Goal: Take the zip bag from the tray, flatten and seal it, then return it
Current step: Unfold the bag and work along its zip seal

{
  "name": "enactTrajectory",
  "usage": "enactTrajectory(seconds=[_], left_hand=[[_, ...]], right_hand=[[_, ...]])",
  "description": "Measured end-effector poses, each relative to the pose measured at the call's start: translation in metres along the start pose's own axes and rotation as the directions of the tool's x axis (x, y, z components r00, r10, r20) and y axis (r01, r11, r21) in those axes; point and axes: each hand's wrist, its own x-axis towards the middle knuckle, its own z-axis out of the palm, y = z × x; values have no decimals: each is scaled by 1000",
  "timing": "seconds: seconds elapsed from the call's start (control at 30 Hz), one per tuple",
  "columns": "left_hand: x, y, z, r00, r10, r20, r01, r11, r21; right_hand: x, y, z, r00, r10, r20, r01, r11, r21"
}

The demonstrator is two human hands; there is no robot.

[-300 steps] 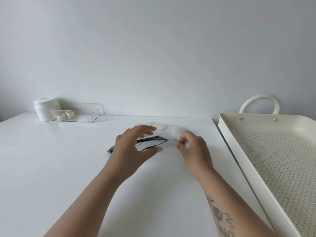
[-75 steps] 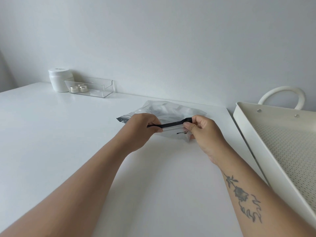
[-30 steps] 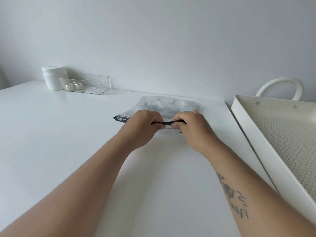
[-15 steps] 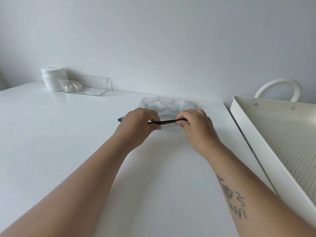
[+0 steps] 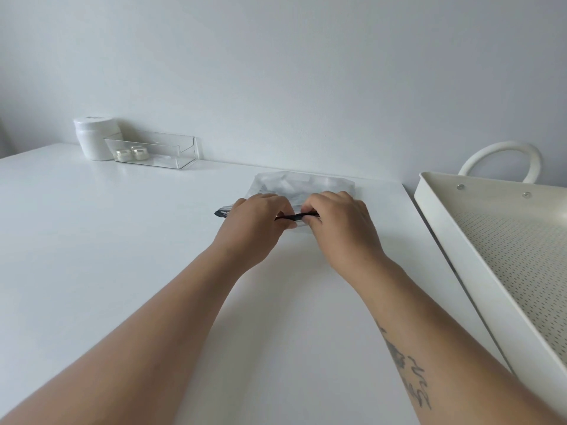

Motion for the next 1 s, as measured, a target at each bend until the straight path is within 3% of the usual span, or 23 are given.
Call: enactTrajectory(seconds=[0.17,0.53,0.87,1.0], left_hand=[[0,-2,0,1000,9,-7,-9,1000,-13],[-1,-6,6,997,80,-22,-81,996,-44],[2,-8,10,998,58,10,-58,997,51],[2,-7,9,996,85,-26,-84,995,46]], right_hand=[[-1,6,0,996,34,77,-35,999,10],[-1,9,-5,995,63,76,-69,995,76],[-3,6,-7,991,22,130,-50,975,217],[-3,8,-4,992,39,122,-62,980,190]])
